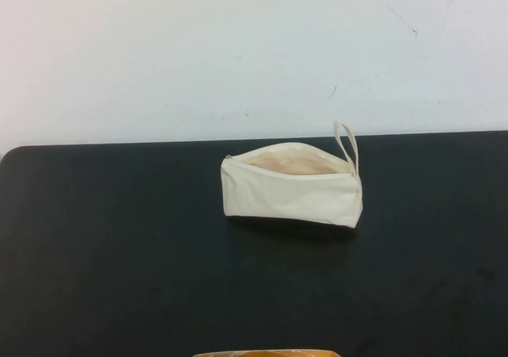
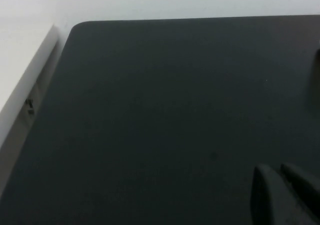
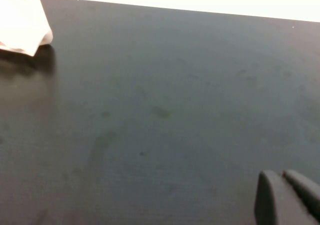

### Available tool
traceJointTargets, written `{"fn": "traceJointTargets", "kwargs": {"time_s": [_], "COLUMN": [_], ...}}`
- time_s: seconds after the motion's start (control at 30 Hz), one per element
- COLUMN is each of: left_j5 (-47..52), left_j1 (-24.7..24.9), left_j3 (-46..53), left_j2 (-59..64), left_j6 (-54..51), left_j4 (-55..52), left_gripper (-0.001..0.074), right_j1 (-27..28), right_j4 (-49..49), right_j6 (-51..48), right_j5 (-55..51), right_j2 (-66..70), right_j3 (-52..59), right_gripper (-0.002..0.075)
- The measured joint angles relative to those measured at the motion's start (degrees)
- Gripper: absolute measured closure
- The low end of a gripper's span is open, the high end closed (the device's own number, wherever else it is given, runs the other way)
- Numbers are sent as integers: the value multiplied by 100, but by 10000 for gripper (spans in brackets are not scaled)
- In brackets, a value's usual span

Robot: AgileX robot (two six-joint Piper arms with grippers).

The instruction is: Put eraser into pencil case

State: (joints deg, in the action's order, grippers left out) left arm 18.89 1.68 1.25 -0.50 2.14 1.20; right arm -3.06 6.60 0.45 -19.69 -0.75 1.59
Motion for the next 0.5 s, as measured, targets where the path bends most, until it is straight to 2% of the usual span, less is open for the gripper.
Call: {"fn": "traceJointTargets", "kwargs": {"time_s": [0.5], "left_j5": [26], "left_j1": [0], "left_j3": [0], "left_j2": [0], "left_j6": [37], "left_j4": [-28], "left_gripper": [736], "right_j1": [0], "right_j4": [0], "right_j6": [0], "right_j5": [0], "right_j2": [0], "right_j3": [0], "right_gripper": [727]}}
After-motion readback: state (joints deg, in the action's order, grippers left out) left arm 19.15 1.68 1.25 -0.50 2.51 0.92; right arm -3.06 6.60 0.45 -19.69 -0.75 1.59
